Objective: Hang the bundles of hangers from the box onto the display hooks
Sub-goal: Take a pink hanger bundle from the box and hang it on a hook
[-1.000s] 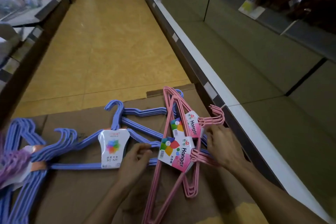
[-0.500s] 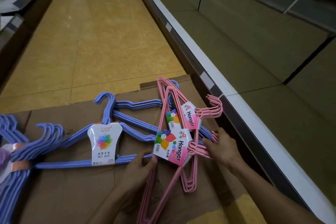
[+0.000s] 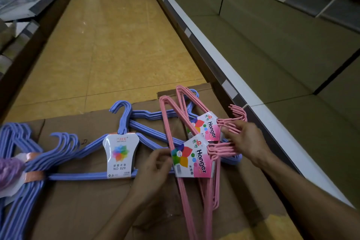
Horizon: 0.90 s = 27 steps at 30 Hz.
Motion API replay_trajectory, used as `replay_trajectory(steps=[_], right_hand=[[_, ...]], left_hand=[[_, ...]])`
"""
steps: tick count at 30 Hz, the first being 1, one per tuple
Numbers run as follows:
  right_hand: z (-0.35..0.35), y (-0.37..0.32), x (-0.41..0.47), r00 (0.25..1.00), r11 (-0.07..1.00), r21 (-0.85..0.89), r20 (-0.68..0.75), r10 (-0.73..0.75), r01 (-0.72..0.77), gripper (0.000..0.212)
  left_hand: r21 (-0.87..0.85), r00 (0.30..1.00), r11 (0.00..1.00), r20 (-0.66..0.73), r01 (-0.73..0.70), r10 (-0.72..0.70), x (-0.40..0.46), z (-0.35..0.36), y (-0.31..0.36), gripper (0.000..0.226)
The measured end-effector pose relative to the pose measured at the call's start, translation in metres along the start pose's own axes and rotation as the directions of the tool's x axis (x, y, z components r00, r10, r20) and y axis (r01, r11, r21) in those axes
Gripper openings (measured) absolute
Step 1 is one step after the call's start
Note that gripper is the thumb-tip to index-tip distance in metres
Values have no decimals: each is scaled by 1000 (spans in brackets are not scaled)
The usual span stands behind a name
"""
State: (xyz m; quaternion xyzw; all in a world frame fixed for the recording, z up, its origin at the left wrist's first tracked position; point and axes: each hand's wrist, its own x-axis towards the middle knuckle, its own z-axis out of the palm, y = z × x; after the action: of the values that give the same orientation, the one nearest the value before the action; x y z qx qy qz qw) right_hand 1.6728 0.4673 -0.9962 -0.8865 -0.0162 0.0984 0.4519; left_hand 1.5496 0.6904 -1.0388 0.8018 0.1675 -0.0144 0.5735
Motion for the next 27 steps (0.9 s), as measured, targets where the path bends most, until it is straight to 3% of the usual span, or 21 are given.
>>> replay_trajectory(steps=[5,10,15,18,20,24,27], right_hand=[[4,-39,11,951,976,-131,278,-134,176,12],[18,-82,17,830,920,-171,512,-223,353,16],[32,-118,22,715,874,-150,646,-267,463,16],[37,-137,22,646,843,-131,706,-290,522,15],[43,-148,22,600,821,-134,748,-284,556,17],[57,-161,23,525,769,-140,804,-280,624,18],[68,-166,24,514,740,-155,809,-284,654,21]], left_hand=[[156,957,952,-88,-262,277,6,-20,26,25],[347,927,871,-11,-348,375,1,-40,35,30],[630,927,682,213,-371,308,-12,-61,30,52],[741,907,529,288,-415,308,-19,-69,33,44],[767,902,481,308,-424,304,-23,-74,36,36],[760,910,501,331,-415,252,-23,-83,24,32],[723,915,563,343,-401,212,-22,-88,6,57]])
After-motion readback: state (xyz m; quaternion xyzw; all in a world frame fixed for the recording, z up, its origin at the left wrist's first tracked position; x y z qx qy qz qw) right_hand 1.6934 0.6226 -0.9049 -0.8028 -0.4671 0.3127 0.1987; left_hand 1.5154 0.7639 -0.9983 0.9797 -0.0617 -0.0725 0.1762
